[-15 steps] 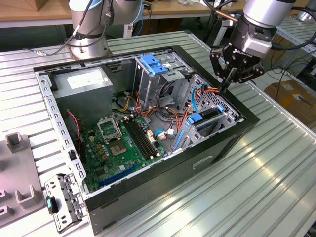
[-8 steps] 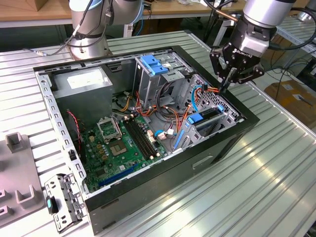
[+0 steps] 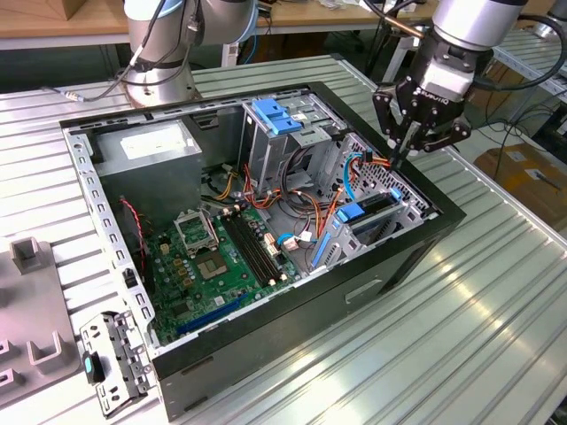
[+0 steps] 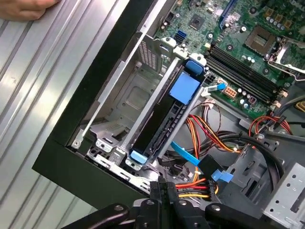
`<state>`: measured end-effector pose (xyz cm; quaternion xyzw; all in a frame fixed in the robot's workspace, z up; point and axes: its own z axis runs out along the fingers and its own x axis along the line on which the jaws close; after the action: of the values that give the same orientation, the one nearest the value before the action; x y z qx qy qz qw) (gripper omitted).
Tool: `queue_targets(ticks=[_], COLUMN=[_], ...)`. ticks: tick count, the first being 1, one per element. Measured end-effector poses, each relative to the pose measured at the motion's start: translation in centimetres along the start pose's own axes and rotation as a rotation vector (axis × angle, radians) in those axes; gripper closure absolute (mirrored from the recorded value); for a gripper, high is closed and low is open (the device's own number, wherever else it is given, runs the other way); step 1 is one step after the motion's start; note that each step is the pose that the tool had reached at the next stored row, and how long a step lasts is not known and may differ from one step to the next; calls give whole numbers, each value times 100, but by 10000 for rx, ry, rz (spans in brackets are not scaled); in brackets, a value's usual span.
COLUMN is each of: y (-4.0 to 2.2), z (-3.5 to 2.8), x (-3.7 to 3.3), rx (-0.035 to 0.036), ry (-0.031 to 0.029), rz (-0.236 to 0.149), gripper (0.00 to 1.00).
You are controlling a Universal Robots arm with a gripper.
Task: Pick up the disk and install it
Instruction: 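Insert the first disk wire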
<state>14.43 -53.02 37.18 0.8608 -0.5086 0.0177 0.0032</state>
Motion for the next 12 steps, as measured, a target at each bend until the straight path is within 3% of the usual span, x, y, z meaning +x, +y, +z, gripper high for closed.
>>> queue_targets(ticks=[12], y=[0], z=[1], x=[0], rx=[-85], ry=[31], rz=[2519], gripper=[84])
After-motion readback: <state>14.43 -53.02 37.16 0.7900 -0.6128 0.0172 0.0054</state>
